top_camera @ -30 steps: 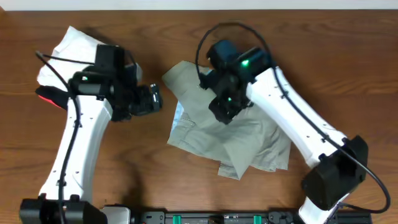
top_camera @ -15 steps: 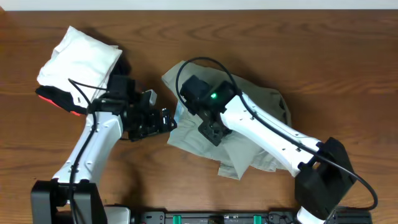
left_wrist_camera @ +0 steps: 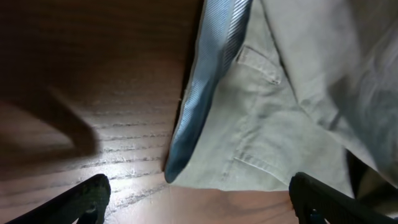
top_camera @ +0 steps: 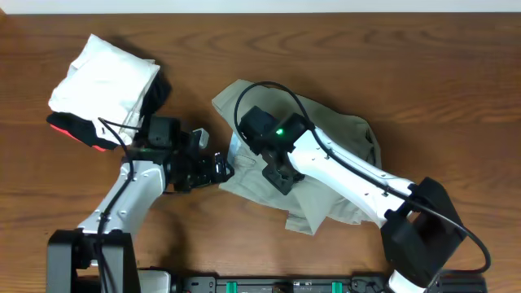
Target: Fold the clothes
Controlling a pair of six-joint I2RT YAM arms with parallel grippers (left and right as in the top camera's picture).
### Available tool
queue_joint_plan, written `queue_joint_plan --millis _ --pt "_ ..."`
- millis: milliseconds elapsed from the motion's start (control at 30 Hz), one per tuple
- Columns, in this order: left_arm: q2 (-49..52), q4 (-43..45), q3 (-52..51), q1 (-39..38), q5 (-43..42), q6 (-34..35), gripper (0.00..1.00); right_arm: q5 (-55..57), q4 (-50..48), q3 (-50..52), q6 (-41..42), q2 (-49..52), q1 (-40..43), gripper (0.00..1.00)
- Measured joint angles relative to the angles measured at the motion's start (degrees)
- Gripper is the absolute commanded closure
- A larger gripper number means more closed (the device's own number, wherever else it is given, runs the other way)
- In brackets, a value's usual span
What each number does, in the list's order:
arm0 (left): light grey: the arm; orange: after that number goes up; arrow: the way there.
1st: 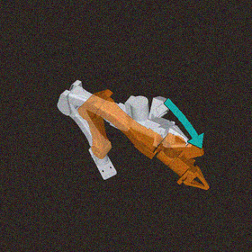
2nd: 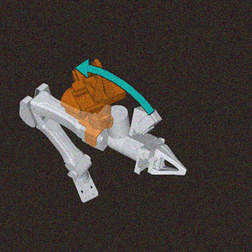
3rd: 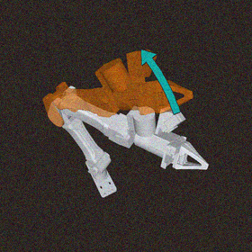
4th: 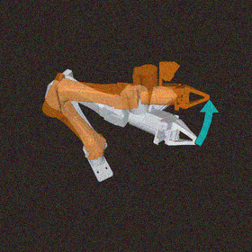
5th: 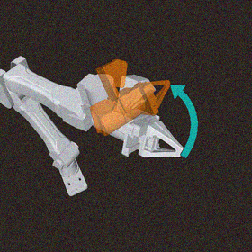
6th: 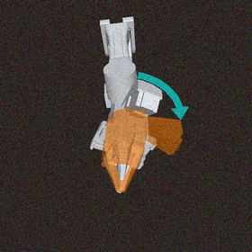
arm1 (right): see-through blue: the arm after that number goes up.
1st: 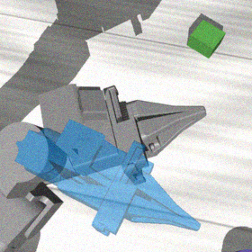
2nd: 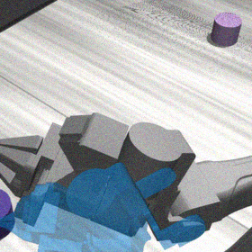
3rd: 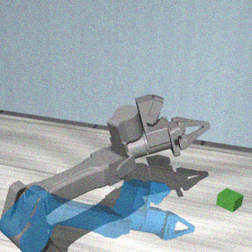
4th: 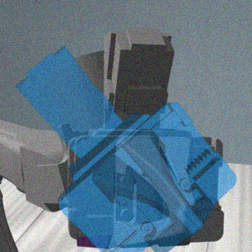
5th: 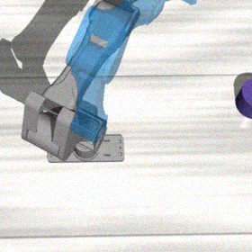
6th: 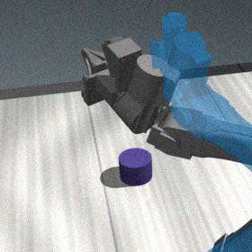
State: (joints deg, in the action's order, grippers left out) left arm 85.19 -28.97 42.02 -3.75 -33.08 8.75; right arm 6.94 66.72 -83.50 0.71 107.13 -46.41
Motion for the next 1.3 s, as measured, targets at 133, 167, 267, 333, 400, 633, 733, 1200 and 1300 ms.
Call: queue_joint_plan --millis 133,167,267,333,400,633,733,1200,1300 --pt "0.0 1.7 -1.4 0.0 0.02 0.22 0.07 -0.04 -0.02 0.07 0.07 0.0 0.0 0.42" --pt "0.0 1.95 -1.51 0.0 0.02 0.24 0.07 -0.04 -0.04 0.15 0.13 0.0 0.0 0.42" --pt "0.0 2.27 -1.51 0.0 0.02 0.24 0.07 -0.04 -0.22 1.09 0.15 0.0 0.0 0.43" --pt "0.0 2.47 -1.51 0.0 0.02 0.24 0.07 -0.04 -0.31 2.05 0.15 0.0 -0.02 0.43" --pt "0.0 2.64 -1.51 0.0 0.02 0.24 0.06 -0.04 -0.42 3.08 0.15 0.0 -0.02 0.43" --pt "0.0 3.32 -1.66 -0.13 0.09 0.35 0.2 -0.04 -1.49 3.8 0.15 0.0 0.0 0.43" --pt "0.0 4.22 -2.45 -0.81 1.03 0.39 0.2 -0.04 -1.7 3.8 0.15 0.0 -0.02 0.42" --pt "0.0 6.95 -4.2 -6.97 9.16 0.42 0.24 -0.07 -1.64 3.8 0.22 0.0 0.0 0.36" --pt "0.0 7.06 -4.2 -6.97 10.32 0.5 0.3 -0.07 -1.68 3.8 0.2 0.0 -0.02 0.36"
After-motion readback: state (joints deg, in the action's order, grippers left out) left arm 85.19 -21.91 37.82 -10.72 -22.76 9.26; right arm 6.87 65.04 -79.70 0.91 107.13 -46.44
